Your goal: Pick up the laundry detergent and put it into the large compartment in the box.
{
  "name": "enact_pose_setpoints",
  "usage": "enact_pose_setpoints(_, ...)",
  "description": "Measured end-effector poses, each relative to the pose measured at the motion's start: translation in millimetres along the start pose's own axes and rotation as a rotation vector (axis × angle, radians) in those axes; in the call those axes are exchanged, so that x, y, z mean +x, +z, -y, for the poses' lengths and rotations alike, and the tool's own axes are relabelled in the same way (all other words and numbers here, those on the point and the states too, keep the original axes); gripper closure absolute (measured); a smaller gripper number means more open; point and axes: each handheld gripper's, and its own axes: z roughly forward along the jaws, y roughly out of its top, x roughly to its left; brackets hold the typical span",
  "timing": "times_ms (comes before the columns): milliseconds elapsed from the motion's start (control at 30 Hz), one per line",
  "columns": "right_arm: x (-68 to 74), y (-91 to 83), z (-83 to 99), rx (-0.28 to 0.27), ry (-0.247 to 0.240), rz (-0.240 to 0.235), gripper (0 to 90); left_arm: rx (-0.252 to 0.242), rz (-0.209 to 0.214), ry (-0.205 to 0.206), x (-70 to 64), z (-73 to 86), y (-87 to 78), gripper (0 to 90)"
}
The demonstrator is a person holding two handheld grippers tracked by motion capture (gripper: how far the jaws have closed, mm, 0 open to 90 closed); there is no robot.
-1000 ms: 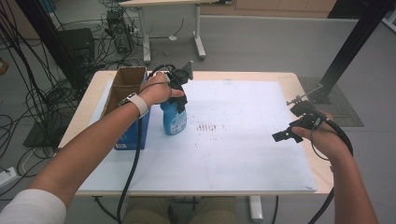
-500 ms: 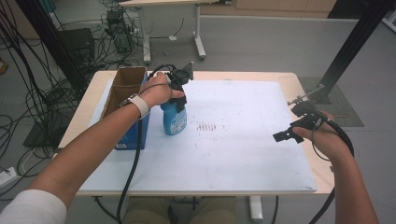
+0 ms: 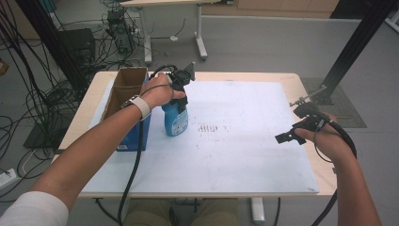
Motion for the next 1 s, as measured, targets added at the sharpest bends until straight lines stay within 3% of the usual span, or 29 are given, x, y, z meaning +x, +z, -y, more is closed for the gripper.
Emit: enact_pose_setpoints(1000, 0.5, -0.1, -0.7, 0.009, 0.0, 0.002, 8.2, -0.001, -0.001, 0.002, 0.0, 0.9, -0.2, 38.6)
